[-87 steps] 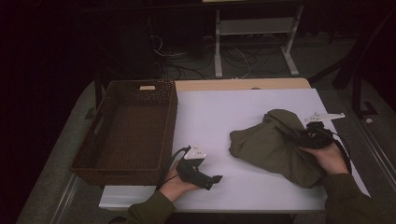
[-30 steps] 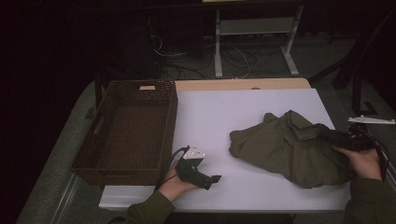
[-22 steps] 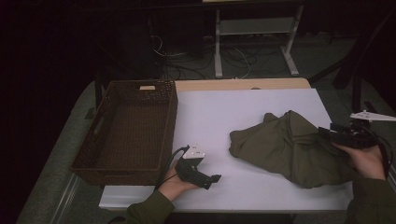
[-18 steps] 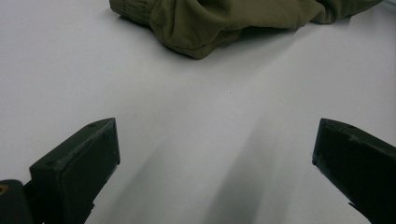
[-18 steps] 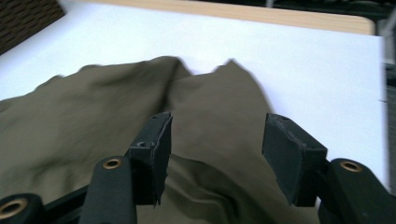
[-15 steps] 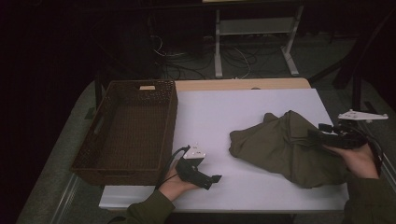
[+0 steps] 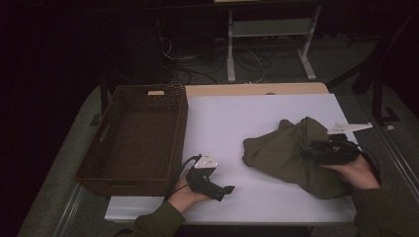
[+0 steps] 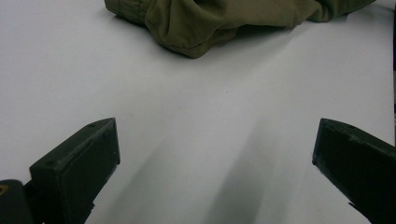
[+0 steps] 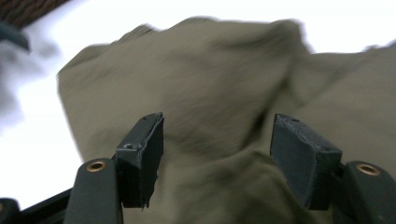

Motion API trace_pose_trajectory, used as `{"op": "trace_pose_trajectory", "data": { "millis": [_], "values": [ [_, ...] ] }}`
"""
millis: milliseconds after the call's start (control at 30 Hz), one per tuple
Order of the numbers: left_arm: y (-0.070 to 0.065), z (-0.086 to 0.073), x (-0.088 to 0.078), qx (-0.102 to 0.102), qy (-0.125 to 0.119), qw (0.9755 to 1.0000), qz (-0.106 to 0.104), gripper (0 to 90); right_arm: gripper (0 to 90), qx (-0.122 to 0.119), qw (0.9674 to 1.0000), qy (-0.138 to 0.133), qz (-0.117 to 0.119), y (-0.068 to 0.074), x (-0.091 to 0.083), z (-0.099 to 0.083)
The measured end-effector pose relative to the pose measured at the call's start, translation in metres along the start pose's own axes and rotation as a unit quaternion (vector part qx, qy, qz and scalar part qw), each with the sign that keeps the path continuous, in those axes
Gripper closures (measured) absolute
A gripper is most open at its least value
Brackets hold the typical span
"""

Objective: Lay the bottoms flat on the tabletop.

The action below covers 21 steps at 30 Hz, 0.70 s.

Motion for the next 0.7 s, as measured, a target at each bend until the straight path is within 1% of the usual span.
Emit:
{"op": "trace_pose_trajectory", "data": {
  "millis": [167, 267, 300, 500, 600, 700],
  "values": [
    [-0.001, 0.000, 0.000, 0.002, 0.000, 1.0000, -0.001, 0.0, 30.9, -0.024, 0.9993, 0.014, 0.023, 0.021, 0.006, -0.002],
    [-0.001, 0.000, 0.001, 0.003, 0.001, 1.0000, -0.002, 0.1, 29.1, -0.033, 0.9985, 0.023, 0.036, 0.031, 0.008, -0.004],
    [-0.001, 0.000, 0.001, 0.002, 0.001, 1.0000, -0.002, 0.0, 27.1, -0.036, 0.9983, 0.024, 0.039, 0.034, 0.009, -0.005],
    [-0.002, 0.001, 0.003, 0.003, 0.003, 1.0000, -0.006, 0.1, 21.7, -0.054, 0.9968, 0.038, 0.044, 0.051, 0.011, -0.013],
    [-0.002, 0.001, 0.004, 0.003, 0.004, 1.0000, -0.007, 0.0, 19.7, -0.062, 0.9959, 0.048, 0.044, 0.056, 0.016, -0.018],
    [-0.002, 0.001, 0.005, 0.003, 0.004, 1.0000, -0.008, 0.0, 17.8, -0.073, 0.9941, 0.063, 0.049, 0.059, 0.023, -0.022]
  ]
}}
Point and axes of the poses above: each handheld gripper's, and its own axes: x roughly forward along the jaws, z roughly out of its top, y roughly to its left, the point moved 1 cm from there along x, roughly forward along the jaws, and after that the axes turned 11 degrees about -z, right-handed, at the moved point
